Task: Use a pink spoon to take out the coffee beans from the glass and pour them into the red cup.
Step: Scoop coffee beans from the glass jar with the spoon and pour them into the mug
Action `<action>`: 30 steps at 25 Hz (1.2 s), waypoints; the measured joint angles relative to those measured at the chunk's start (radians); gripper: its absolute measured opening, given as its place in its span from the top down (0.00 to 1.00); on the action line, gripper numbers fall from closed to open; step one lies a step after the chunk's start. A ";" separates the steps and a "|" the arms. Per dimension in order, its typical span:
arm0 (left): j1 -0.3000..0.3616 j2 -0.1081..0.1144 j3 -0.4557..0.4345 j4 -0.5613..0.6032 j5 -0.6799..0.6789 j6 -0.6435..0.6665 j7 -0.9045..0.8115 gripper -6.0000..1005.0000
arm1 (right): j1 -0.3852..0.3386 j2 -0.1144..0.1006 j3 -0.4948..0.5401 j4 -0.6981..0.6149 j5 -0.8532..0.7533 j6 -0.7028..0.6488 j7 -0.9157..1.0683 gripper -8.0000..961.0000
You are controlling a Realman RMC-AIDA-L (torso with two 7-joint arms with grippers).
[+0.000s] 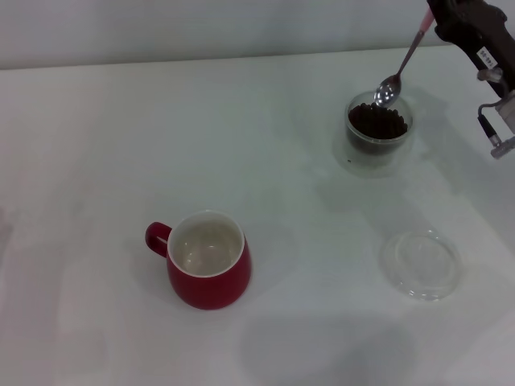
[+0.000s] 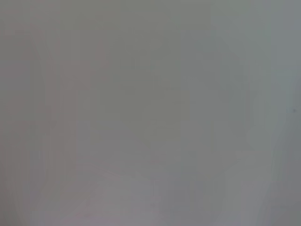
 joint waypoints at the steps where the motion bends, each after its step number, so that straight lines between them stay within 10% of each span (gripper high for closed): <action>1: 0.000 0.000 0.000 0.000 0.000 0.000 0.000 0.12 | 0.000 0.001 0.000 -0.002 0.002 0.009 -0.019 0.83; 30: -0.028 -0.003 0.000 0.009 0.000 -0.014 -0.003 0.12 | 0.012 0.006 -0.008 -0.006 0.012 0.197 -0.224 0.83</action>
